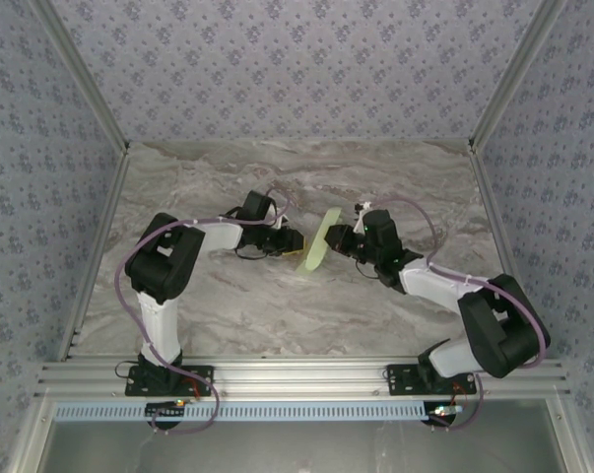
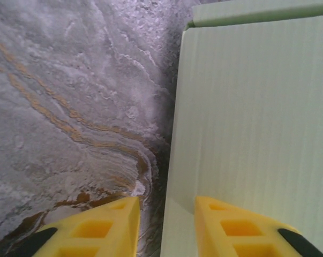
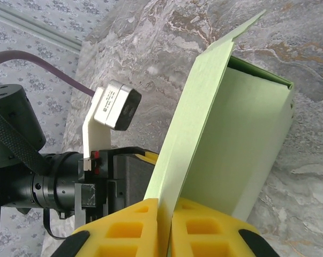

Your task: Fold the paper box

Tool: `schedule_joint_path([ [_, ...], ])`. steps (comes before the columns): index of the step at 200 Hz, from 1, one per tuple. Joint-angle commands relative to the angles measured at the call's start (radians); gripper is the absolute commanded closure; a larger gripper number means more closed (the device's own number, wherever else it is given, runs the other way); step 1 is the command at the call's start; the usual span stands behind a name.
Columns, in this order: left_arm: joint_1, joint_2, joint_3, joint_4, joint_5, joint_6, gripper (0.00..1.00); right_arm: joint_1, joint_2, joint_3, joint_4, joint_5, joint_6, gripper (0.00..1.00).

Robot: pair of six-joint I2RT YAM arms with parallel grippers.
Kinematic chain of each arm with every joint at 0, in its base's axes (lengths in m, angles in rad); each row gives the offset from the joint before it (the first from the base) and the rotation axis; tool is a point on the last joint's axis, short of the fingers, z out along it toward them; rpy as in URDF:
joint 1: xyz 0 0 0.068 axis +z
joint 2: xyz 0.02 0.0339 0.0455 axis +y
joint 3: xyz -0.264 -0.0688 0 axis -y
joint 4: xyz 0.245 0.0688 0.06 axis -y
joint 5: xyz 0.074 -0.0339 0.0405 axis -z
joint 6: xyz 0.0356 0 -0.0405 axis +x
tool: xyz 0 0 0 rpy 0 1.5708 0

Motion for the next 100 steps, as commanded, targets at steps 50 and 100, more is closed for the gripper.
schedule_joint_path([
  [50,-0.012,-0.350,-0.193,0.022,-0.333,0.102,0.49,0.028,0.081,0.043,-0.095,0.079,-0.047,0.86],
  [100,-0.136,-0.647,-0.468,0.233,-0.492,0.216,0.30,0.031,0.095,0.065,-0.105,0.079,-0.049,0.86],
])
